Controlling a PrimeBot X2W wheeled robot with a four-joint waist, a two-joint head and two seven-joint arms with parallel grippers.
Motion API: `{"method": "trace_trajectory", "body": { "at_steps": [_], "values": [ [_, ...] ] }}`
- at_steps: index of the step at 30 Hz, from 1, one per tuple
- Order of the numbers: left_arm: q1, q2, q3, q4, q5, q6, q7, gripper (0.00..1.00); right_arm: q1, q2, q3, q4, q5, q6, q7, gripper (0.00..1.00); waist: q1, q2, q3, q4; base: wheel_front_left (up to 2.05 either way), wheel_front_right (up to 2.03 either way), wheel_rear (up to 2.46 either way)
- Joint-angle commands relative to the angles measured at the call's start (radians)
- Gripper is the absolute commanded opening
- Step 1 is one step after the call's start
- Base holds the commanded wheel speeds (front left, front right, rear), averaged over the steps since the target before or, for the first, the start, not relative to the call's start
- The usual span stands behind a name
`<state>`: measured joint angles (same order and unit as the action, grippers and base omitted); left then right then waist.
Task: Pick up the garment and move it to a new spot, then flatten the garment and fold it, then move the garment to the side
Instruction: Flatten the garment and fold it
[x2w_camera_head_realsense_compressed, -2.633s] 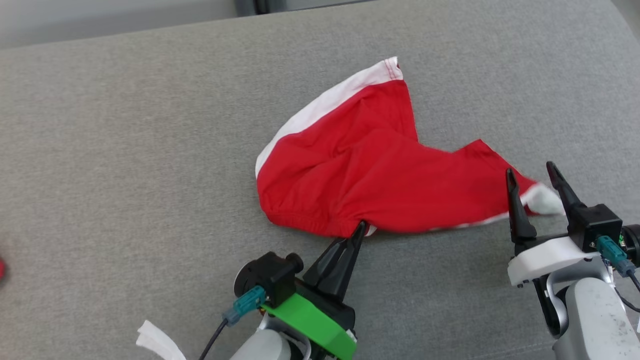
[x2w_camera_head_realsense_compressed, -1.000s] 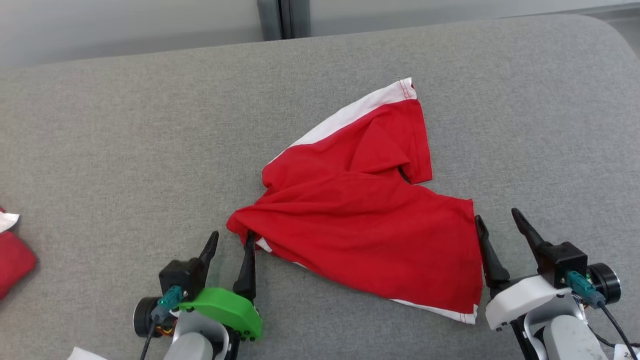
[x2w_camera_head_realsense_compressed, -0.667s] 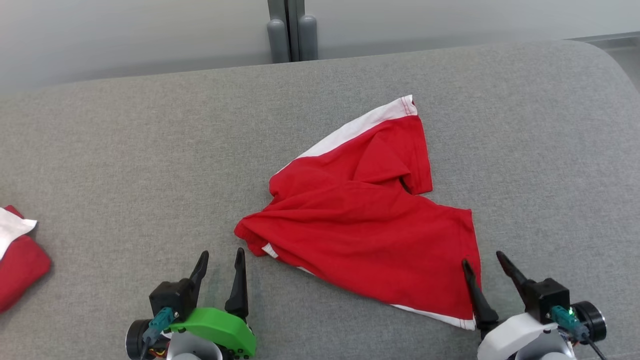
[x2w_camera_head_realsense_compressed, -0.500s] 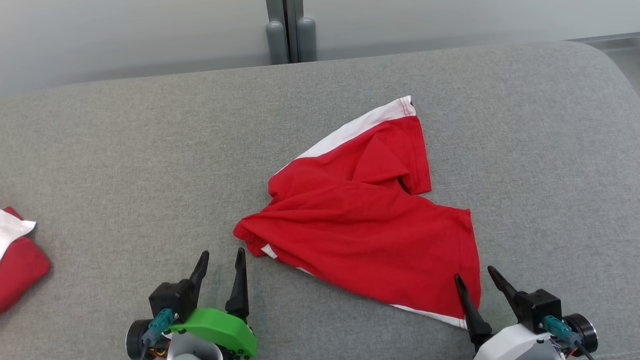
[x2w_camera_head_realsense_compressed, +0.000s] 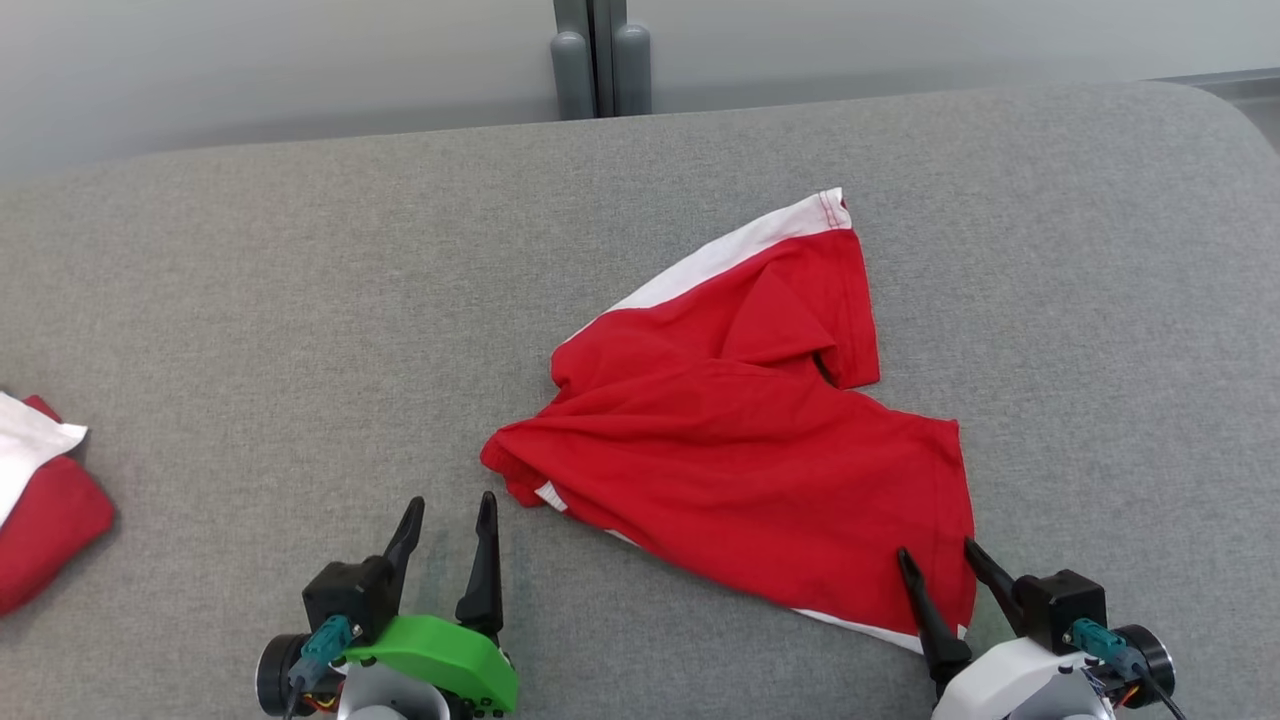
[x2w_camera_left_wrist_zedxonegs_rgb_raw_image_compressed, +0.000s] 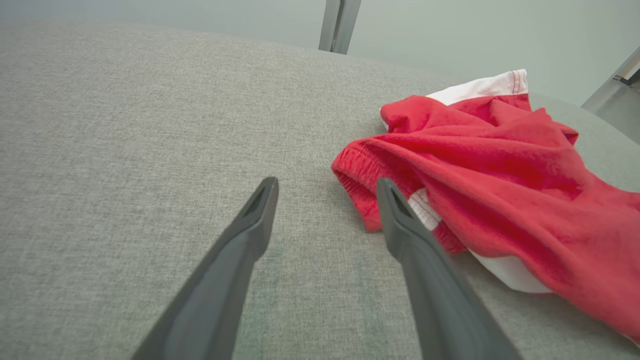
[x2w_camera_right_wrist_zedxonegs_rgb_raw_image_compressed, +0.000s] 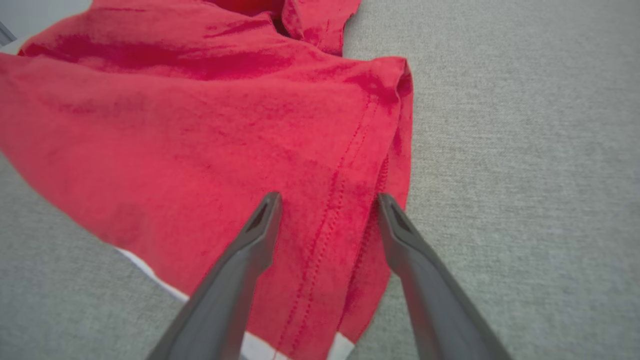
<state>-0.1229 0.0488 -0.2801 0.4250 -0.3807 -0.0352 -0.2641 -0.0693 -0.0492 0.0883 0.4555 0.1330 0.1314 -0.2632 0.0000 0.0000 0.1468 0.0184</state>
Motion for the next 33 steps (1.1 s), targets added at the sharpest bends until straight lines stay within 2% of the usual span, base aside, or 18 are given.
{"method": "trace_trajectory", "body": {
  "at_steps": [1,8,14,23,32,33],
  "values": [
    [0.007,0.004,0.003,-0.001,0.002,-0.005,0.0,1.0,-0.013,-0.004,-0.001,0.005,0.004,-0.001,-0.002,0.0,0.0,0.0,0.005,0.005,0.0,0.0,0.0],
    [0.003,0.004,-0.001,-0.007,0.002,-0.005,0.0,1.0,-0.042,-0.004,-0.032,-0.032,0.029,-0.001,-0.002,0.0,0.0,0.0,0.018,0.018,0.0,0.0,0.0],
    [-0.023,0.004,-0.022,-0.013,-0.001,-0.008,0.0,1.0,-0.138,-0.01,-0.078,-0.043,0.005,-0.001,-0.002,0.0,0.0,0.0,0.053,0.035,0.0,0.0,0.0],
    [-0.065,0.003,-0.067,-0.013,-0.014,-0.009,0.0,1.0,-0.333,-0.057,-0.156,0.055,-0.056,-0.001,-0.002,0.0,0.0,0.0,0.12,0.09,0.0,0.0,0.0],
    [-0.081,0.003,-0.069,-0.014,-0.014,-0.001,0.0,1.0,-0.402,-0.086,-0.255,0.152,-0.142,-0.001,-0.002,0.0,0.0,0.0,0.14,0.107,0.0,0.0,0.0],
    [-0.082,0.003,-0.068,-0.013,-0.012,-0.001,0.0,1.0,-0.405,-0.085,-0.263,0.155,-0.151,-0.001,-0.002,0.21,0.0,0.0,0.139,0.106,0.0,0.0,0.0]
  ]
}}
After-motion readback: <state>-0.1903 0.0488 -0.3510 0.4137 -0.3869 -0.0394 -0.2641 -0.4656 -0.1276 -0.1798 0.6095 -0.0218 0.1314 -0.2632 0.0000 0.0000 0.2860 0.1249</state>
